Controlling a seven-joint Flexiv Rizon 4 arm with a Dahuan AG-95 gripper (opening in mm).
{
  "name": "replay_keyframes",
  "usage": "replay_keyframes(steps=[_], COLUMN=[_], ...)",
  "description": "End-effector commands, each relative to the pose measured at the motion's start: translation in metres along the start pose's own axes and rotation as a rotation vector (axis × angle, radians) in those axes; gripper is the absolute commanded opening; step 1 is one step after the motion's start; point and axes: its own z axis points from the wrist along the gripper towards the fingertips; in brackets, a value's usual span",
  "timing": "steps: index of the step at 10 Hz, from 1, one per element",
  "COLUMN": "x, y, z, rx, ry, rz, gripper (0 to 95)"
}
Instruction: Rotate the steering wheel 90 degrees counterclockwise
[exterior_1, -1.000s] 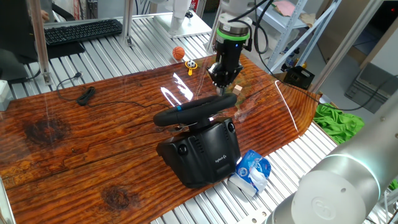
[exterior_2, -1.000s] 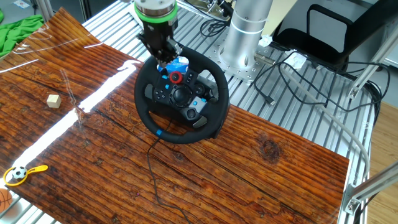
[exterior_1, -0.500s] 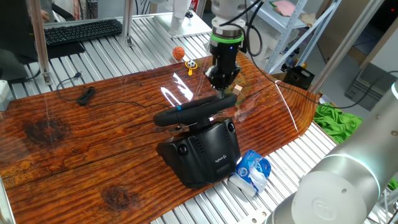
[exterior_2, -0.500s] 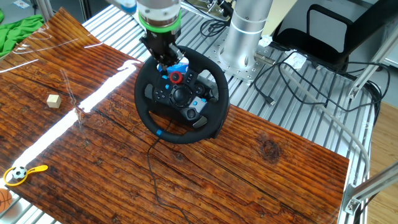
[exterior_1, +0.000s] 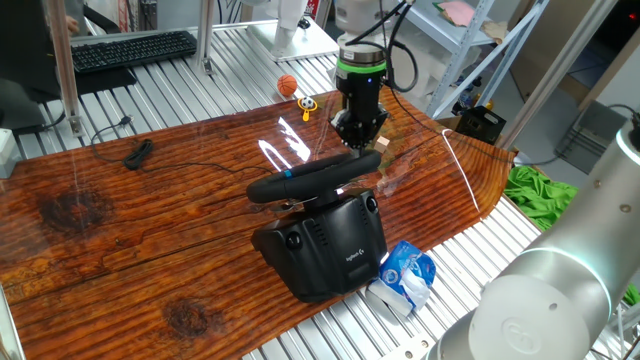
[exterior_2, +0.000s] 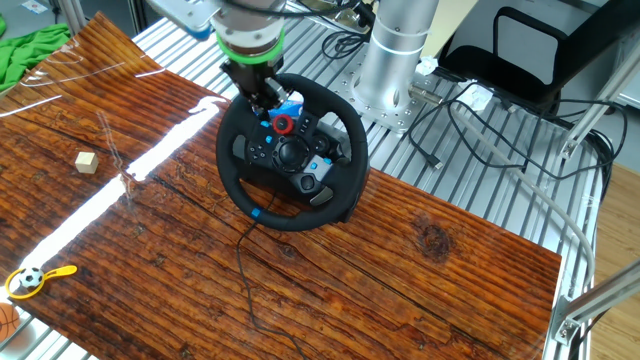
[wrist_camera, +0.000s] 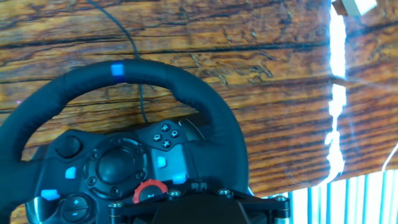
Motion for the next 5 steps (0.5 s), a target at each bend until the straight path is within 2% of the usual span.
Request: replay_keyframes(steps=[1,5], x=[0.0011,0.0001], y=[-0.0006,0.0003], z=[0.0014,0.006], rx=[0.0,-0.001], ry=[-0.003,-0.002], rz=[0.003,0.013], gripper=[0.0,0.0])
